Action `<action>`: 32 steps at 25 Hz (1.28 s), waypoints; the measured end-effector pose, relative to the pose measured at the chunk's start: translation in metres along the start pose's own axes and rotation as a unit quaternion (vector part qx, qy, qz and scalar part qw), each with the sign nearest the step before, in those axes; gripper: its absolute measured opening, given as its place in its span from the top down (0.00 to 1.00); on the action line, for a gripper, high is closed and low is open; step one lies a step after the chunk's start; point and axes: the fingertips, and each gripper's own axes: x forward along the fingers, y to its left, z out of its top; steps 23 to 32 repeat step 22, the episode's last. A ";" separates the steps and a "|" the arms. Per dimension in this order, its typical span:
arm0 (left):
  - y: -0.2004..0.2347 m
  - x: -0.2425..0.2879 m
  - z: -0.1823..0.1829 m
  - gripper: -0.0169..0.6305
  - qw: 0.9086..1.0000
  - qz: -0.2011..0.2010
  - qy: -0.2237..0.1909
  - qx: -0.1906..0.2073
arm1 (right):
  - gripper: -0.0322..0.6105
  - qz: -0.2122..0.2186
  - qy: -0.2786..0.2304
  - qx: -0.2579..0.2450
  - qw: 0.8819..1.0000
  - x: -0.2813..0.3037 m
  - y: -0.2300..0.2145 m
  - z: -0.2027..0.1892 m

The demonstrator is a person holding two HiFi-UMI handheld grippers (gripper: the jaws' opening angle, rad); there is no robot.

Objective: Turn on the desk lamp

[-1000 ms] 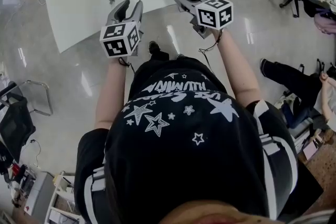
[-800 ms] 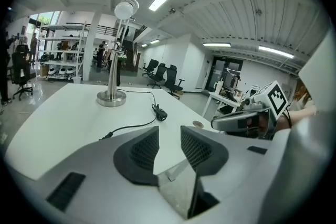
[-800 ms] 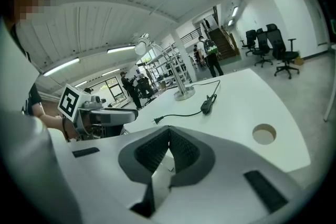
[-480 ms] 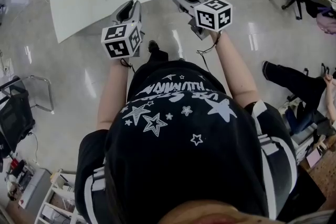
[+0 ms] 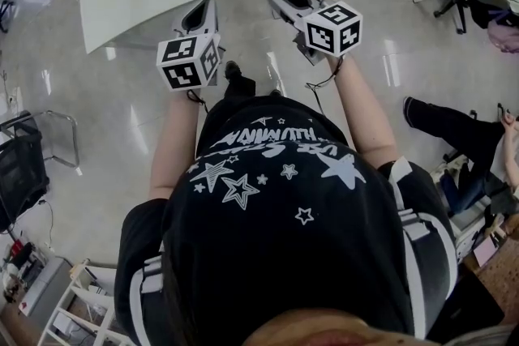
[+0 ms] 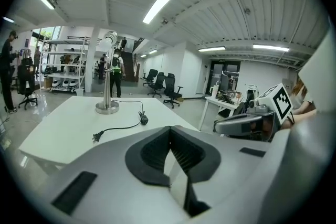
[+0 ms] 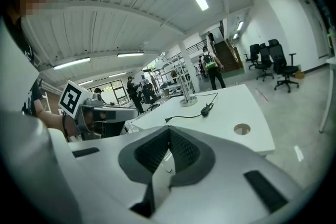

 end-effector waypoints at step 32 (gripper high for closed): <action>-0.085 -0.041 0.004 0.96 0.998 -0.002 -0.050 0.039 | 0.94 -0.040 -0.075 -0.088 0.992 -0.084 0.021 0.014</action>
